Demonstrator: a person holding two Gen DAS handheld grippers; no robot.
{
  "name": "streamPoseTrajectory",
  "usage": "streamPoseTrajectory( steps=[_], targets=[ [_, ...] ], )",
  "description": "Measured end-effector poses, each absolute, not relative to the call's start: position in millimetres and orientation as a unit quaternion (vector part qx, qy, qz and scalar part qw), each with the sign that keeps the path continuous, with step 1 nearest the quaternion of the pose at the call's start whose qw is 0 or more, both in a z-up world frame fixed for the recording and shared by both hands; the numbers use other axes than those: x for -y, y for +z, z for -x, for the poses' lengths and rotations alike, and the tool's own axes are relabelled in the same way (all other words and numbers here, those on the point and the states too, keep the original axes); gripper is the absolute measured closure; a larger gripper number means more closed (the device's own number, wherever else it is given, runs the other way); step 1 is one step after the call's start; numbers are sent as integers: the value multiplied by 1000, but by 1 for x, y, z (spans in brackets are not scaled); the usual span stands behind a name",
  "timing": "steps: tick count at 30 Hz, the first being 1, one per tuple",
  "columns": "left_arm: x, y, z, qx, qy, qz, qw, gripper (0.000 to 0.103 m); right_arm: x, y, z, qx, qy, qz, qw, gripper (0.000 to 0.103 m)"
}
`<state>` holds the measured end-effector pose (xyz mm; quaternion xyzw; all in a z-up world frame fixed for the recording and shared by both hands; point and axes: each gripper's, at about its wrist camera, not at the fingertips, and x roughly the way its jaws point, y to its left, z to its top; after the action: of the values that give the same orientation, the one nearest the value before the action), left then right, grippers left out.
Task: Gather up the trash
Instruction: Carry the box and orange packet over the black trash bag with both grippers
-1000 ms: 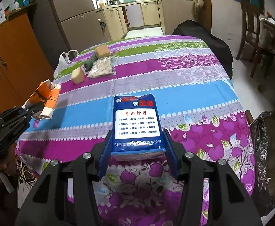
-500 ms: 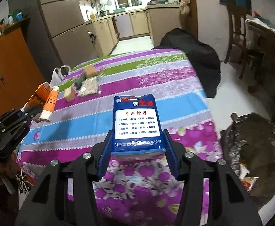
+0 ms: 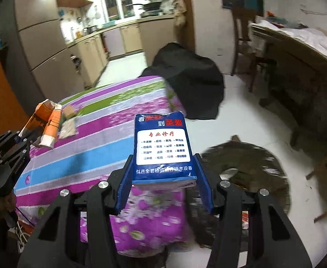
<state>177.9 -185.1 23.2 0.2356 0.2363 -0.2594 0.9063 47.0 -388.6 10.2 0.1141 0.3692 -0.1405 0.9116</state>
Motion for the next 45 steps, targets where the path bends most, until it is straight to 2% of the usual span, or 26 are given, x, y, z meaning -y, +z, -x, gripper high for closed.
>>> streamPoseTrajectory(
  steps=[11, 25, 35, 45],
  targets=[
    [300, 36, -142, -212, -349, -277, 870, 92, 463, 24, 2, -392, -216, -124, 885, 53],
    [445, 12, -97, -215, -429, -323, 815, 92, 527, 11, 41, -417, -272, -148, 855, 53],
    [489, -27, -91, -244, -478, -344, 770, 92, 539, 8, 31, -437, -267, -139, 847, 53],
    [488, -79, -88, -257, -533, -401, 699, 92, 540, -31, 11, -502, -237, -143, 819, 53]
  ],
)
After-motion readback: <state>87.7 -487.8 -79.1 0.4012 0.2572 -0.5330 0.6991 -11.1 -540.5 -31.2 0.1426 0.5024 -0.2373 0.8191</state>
